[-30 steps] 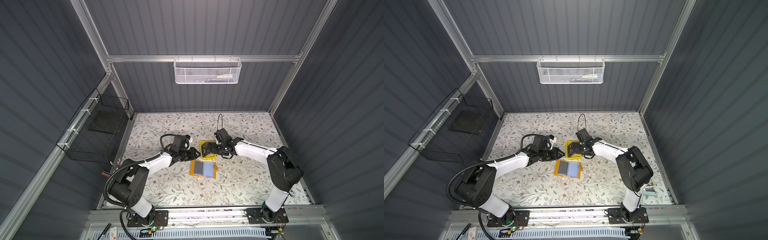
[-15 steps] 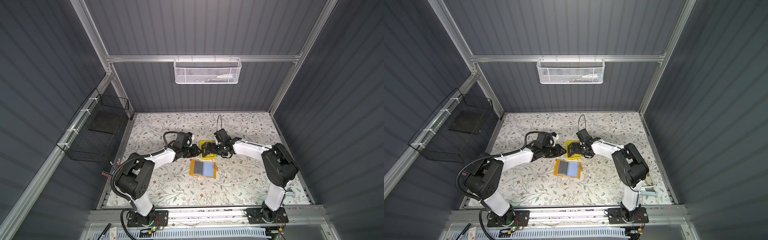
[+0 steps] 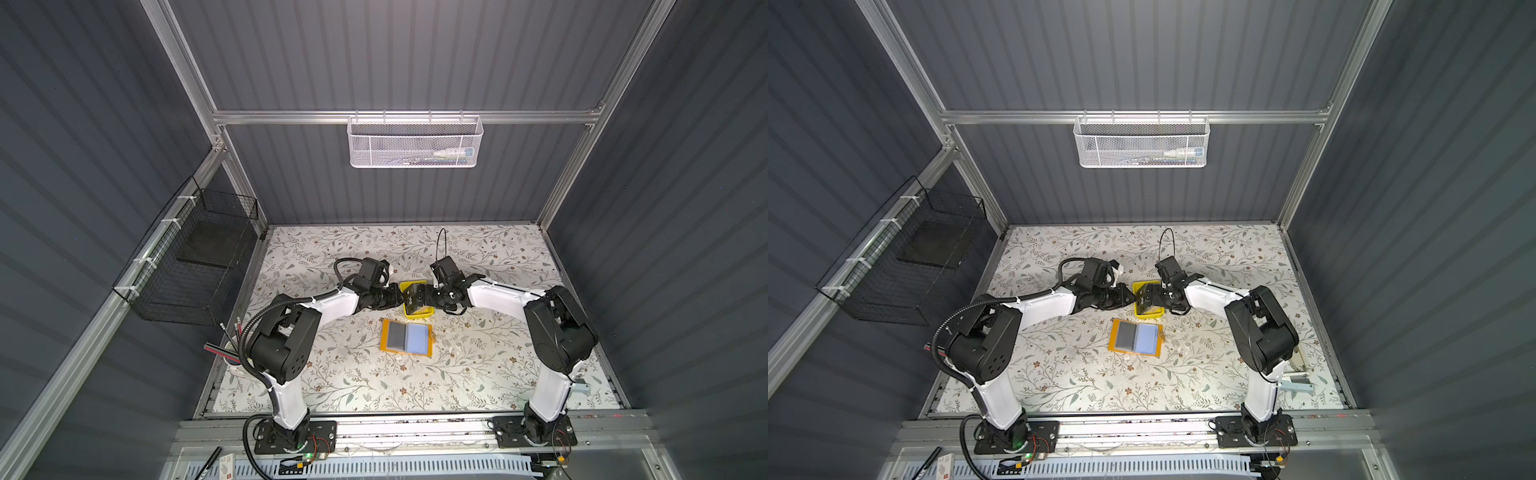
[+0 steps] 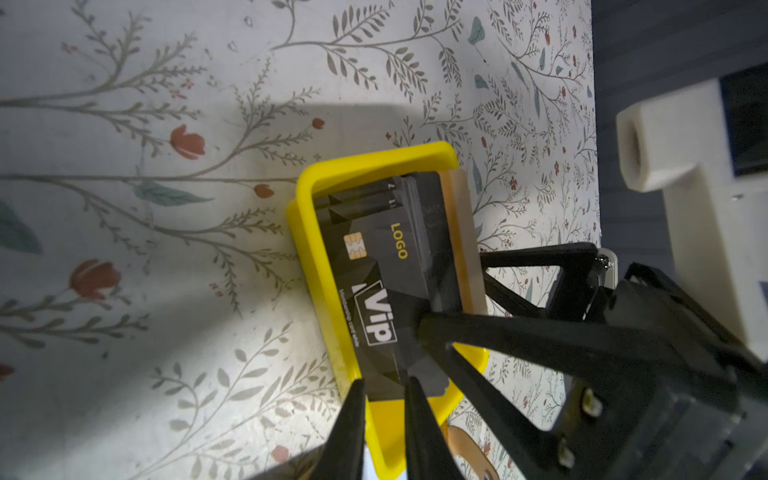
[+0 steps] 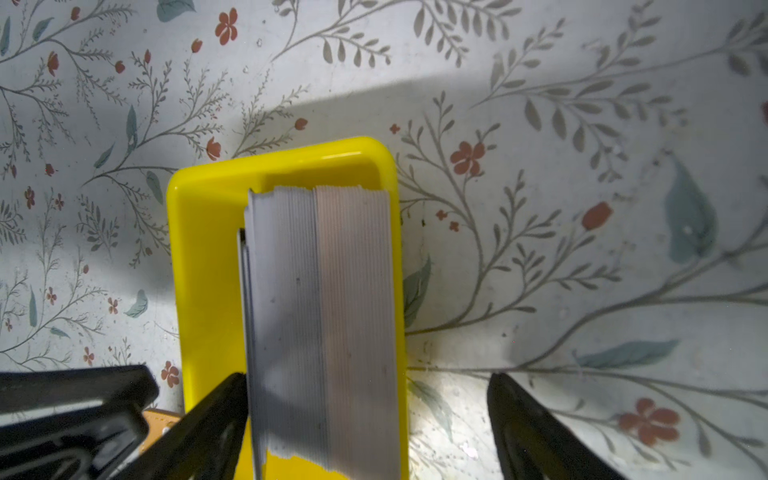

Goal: Put the credit cards into the card holder

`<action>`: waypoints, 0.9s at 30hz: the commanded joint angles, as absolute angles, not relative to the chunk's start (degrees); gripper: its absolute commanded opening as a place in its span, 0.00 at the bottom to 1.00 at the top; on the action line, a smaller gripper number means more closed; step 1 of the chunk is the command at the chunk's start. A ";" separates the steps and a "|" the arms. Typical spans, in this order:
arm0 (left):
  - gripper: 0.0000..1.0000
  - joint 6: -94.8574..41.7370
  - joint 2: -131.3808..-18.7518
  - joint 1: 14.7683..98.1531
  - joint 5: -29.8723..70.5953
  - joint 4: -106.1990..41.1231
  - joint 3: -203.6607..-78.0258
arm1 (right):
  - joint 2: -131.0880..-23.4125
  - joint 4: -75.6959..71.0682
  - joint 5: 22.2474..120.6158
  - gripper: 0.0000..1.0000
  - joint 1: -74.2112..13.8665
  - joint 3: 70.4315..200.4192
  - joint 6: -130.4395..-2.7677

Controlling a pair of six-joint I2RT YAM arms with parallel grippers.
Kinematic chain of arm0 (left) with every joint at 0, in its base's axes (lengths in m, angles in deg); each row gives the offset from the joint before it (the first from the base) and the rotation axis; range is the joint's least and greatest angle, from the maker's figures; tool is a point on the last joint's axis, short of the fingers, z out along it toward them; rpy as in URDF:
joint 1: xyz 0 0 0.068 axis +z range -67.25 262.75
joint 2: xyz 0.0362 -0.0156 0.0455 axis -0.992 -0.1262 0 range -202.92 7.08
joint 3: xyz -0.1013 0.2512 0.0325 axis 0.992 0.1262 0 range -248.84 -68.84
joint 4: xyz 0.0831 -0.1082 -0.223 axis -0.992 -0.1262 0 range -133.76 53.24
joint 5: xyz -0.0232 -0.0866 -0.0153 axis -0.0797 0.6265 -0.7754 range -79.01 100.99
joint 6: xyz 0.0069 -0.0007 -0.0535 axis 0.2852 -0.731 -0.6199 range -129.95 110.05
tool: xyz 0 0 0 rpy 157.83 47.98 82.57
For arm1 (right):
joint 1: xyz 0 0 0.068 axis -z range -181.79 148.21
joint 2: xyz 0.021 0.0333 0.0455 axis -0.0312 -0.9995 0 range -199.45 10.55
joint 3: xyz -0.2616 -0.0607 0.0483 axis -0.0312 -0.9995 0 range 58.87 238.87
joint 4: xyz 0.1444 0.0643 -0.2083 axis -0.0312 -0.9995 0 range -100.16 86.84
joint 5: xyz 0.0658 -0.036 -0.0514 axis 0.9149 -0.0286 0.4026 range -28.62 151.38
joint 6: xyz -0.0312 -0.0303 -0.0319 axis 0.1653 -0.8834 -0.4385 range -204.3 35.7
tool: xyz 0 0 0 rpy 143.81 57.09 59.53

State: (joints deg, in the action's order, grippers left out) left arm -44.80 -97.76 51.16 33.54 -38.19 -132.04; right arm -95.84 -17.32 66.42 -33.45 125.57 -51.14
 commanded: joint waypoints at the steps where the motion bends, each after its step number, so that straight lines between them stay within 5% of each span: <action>1: 0.19 -42.30 -98.23 50.68 31.80 -40.95 -134.67 | -95.34 -17.83 66.04 0.90 -32.76 125.31 -51.44; 27: 0.17 -43.61 -105.47 47.64 26.57 -46.56 -142.35 | -92.61 -17.59 65.35 0.87 -31.93 123.21 -51.89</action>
State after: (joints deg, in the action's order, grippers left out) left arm -43.23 -104.38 47.86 28.92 -43.63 -140.35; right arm -94.55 -16.64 66.55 -32.60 124.21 -51.53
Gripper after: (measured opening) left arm 0.169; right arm 0.876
